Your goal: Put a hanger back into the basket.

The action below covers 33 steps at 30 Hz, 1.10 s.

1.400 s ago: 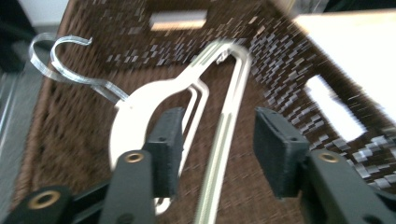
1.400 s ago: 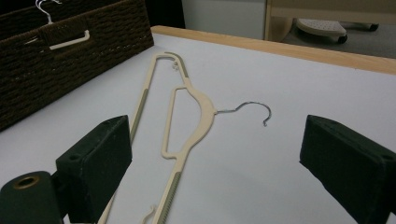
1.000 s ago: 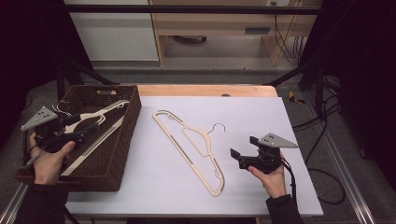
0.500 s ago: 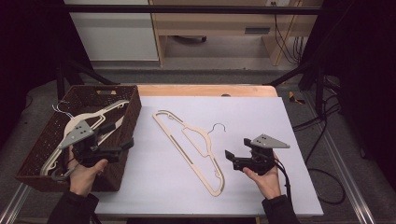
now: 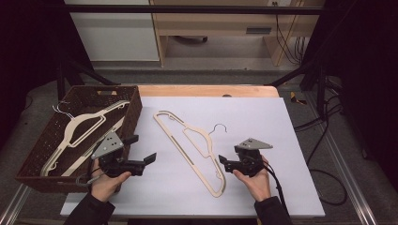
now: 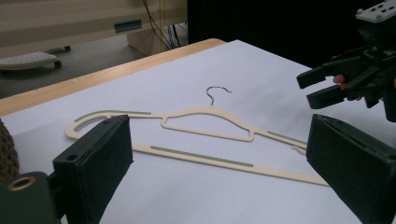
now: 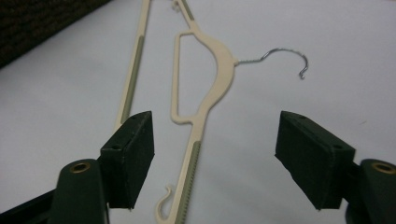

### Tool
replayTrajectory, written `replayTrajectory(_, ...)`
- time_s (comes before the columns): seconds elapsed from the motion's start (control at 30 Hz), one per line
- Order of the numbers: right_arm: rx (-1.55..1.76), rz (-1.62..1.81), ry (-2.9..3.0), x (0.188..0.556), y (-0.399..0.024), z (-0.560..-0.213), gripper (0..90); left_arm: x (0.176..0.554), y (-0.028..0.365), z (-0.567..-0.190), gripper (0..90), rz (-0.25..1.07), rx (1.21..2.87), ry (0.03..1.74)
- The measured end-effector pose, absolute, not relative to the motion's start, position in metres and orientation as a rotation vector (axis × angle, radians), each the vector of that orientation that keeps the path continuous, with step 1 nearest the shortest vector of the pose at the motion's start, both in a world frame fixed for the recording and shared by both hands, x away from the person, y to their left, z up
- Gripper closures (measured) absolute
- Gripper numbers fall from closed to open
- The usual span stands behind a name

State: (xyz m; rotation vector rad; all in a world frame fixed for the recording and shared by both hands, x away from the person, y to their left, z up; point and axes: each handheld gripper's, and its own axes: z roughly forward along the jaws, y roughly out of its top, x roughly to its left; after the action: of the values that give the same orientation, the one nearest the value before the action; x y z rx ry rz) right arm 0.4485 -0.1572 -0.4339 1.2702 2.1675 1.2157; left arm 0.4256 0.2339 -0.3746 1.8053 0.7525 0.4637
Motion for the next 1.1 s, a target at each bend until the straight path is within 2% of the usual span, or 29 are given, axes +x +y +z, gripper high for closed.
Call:
replayTrajectory(0.53, 1.313, 0.958, 2.329, 0.462, -0.123, -0.473, 59.2, 0.424, 0.234, -0.378, 7.3, 0.462, 1.811, 0.765)
replayTrajectory(0.77, 1.283, 0.867, 2.316, 0.458, -0.115, -0.474, 69.9, 0.424, 0.233, -0.379, 7.3, 0.478, 1.817, 0.779)
replayTrajectory(0.87, 1.286, 0.845, 2.325, 0.457, -0.11, -0.473, 77.4, 0.423, 0.232, -0.38, 7.3, 0.476, 1.818, 0.785)
replayTrajectory(1.1, 1.459, 0.903, 2.332, 0.465, -0.116, -0.47, 79.5, 0.421, 0.228, -0.379, 7.3, 0.478, 1.823, 0.78)
